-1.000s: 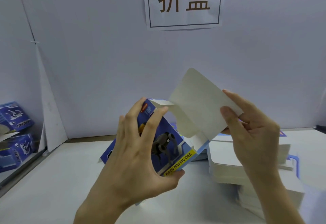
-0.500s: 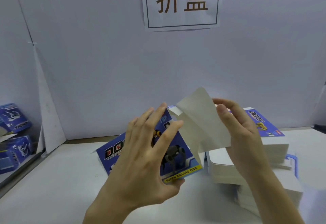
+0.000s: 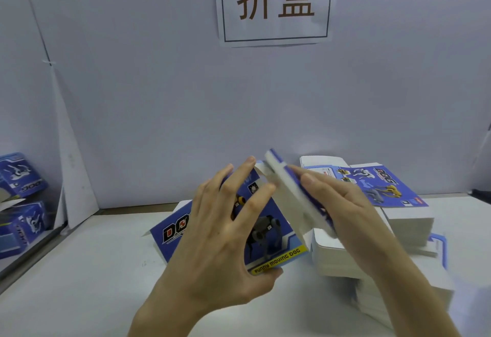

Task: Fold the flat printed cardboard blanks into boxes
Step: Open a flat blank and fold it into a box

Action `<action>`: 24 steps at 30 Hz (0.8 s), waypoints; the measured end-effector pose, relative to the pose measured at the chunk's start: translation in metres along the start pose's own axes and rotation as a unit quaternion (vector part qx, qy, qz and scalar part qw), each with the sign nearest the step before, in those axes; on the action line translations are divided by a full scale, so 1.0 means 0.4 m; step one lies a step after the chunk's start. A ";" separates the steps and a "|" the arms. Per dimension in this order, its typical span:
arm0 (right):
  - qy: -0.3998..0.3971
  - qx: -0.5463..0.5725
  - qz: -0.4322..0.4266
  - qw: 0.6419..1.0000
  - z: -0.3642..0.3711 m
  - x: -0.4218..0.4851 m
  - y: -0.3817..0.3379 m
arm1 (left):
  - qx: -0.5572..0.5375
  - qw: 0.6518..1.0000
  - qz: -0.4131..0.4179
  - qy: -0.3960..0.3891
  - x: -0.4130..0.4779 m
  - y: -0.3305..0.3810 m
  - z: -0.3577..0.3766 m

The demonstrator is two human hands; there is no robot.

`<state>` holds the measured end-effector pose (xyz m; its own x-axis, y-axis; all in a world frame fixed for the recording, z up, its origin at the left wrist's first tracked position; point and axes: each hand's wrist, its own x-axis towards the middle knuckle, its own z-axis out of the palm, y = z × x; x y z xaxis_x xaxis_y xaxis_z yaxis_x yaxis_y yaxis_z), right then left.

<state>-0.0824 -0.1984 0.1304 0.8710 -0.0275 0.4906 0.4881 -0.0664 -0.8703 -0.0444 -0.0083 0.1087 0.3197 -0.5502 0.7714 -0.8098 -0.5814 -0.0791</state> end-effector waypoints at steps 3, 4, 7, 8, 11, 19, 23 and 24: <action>-0.061 0.012 0.014 0.998 0.026 -0.002 0.000 | -0.011 1.000 -0.009 0.008 -0.002 -0.009 -0.010; -0.055 0.014 0.007 0.998 0.034 -0.001 0.001 | -0.012 1.000 -0.012 0.010 -0.002 -0.011 -0.015; -0.006 0.010 -0.019 1.000 0.047 0.001 0.002 | -0.005 1.000 -0.009 0.013 -0.001 -0.014 -0.025; 0.008 0.005 -0.029 1.000 0.049 0.002 0.004 | 0.001 1.000 -0.005 0.014 -0.001 -0.014 -0.025; 0.027 0.011 -0.036 0.999 0.057 0.004 0.020 | 0.012 1.000 0.005 0.010 0.001 -0.006 -0.018; -0.012 -0.110 -0.068 0.992 0.060 -0.004 0.016 | -0.023 0.999 -0.008 0.028 -0.003 -0.005 -0.010; -0.050 -0.192 -0.063 0.978 0.056 -0.016 0.011 | -0.012 0.998 -0.045 0.052 0.001 -0.006 -0.005; -0.027 -0.204 -0.072 0.976 0.052 -0.015 0.014 | -0.003 0.995 -0.066 0.068 0.004 -0.010 -0.006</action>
<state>-0.0837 -0.1780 0.1216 0.8022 0.0631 0.5936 0.5521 -0.4568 -0.6975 -0.0420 -0.0054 0.1119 0.3544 -0.3821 0.8535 -0.7683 -0.6393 0.0328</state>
